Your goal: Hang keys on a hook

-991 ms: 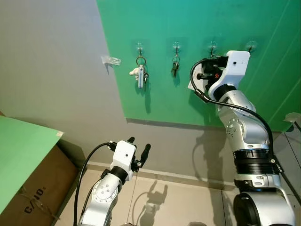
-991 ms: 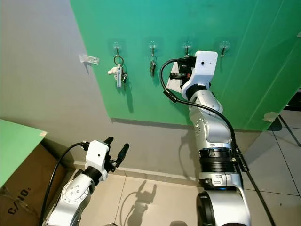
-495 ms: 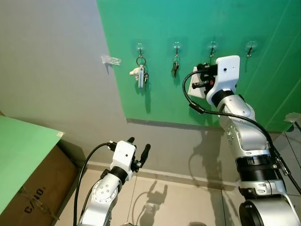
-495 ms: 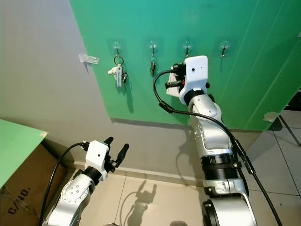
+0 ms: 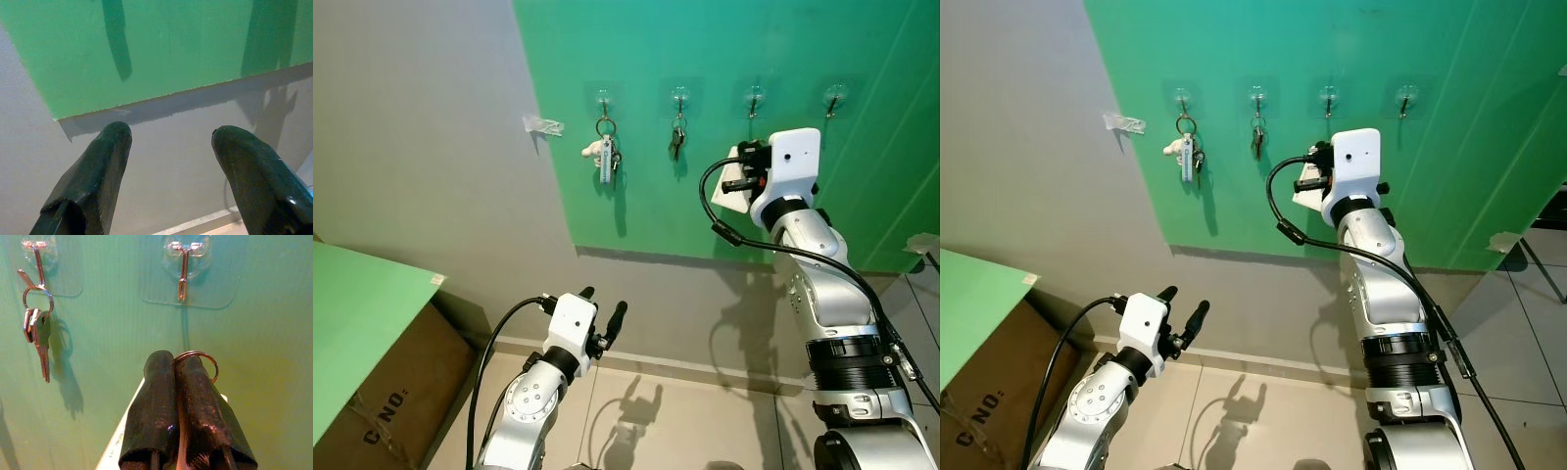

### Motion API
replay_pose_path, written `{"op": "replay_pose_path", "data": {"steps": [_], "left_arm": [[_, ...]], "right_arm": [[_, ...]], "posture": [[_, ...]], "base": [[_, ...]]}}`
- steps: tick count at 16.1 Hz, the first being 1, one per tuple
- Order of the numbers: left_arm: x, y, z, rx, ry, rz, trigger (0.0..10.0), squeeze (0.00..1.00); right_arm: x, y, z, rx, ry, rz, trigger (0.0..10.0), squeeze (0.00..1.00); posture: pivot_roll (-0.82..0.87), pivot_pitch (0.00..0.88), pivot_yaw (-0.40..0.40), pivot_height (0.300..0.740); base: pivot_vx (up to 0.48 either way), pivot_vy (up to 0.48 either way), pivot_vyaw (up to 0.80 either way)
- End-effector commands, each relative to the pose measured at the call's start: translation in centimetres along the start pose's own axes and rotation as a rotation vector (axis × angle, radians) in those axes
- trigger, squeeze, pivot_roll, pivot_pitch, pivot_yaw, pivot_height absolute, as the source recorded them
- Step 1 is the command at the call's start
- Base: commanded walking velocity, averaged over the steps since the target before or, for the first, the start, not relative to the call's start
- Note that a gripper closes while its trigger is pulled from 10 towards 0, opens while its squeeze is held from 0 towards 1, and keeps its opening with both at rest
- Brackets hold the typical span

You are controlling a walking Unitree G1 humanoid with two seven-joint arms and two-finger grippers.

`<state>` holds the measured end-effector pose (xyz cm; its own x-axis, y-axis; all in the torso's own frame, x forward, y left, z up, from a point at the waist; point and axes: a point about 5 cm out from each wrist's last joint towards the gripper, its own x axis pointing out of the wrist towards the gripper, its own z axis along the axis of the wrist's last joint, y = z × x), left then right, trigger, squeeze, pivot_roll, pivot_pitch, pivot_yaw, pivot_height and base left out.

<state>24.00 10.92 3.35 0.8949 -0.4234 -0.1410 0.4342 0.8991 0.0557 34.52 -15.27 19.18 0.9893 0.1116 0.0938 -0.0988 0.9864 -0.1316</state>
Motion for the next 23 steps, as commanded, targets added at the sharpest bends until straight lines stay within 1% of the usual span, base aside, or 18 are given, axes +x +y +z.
{"op": "replay_pose_path", "data": {"steps": [1, 6, 13, 15, 23], "left_arm": [[0.2, 0.1, 0.1, 0.017, -0.003, -0.010, 10.0, 0.00], [0.1, 0.0, 0.0, 0.016, 0.000, -0.011, 10.0, 0.00], [0.1, 0.0, -0.1, 0.018, -0.001, -0.017, 10.0, 0.00], [0.1, -0.1, -0.1, 0.019, -0.001, -0.019, 10.0, 0.00], [0.1, -0.1, -0.1, 0.020, -0.002, -0.019, 10.0, 0.00]], "right_arm": [[0.3, -0.1, 1.7, -0.015, -0.065, -0.009, 10.0, 0.00], [0.5, 0.1, 2.8, -0.023, -0.112, -0.007, 10.0, 0.00], [0.5, 0.4, 3.3, -0.003, -0.127, 0.007, 10.0, 0.00], [0.5, 0.8, 3.4, 0.015, -0.126, 0.026, 10.0, 0.00], [0.6, 1.1, 3.7, 0.012, -0.135, 0.048, 10.0, 0.00]], "posture": [[-0.23, 0.000, 0.097, 0.740], [-0.23, 0.000, 0.094, 0.740], [-0.23, 0.000, 0.098, 0.740], [-0.23, 0.000, 0.098, 0.740], [-0.23, 0.000, 0.097, 0.740]], "base": [[0.000, 0.000, 0.00], [0.000, 0.000, 0.00], [0.000, 0.000, 0.00], [0.000, 0.000, 0.00], [0.000, 0.000, 0.00]]}}
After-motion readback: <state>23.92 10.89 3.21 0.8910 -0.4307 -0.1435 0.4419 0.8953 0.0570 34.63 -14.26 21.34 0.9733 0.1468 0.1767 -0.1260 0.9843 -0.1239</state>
